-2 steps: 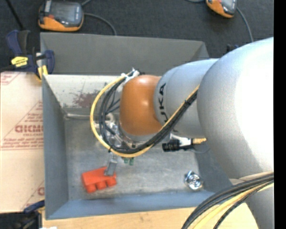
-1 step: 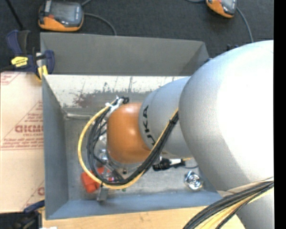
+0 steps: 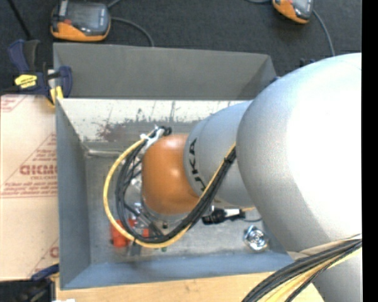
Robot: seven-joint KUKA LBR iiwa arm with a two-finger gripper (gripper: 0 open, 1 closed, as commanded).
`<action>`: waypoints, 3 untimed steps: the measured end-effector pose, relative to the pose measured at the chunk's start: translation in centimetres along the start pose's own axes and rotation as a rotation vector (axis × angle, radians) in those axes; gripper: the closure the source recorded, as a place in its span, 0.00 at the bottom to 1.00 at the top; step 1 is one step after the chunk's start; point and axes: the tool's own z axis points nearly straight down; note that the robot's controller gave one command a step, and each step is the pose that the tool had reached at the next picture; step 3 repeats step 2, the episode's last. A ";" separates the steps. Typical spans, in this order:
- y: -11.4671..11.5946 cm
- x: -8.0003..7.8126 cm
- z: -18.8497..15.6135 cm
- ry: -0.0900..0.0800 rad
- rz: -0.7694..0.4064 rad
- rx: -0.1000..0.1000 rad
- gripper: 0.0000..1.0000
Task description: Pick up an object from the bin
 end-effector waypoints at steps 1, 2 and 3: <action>-1.5 -1.2 -9.4 -0.008 -0.027 -0.002 1.00; -0.8 0.6 -20.3 -0.009 -0.038 -0.004 1.00; -0.8 0.6 -20.3 -0.009 -0.038 -0.004 1.00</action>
Offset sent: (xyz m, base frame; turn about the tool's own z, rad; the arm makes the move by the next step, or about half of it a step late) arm 0.0076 -0.0163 0.0891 -0.0281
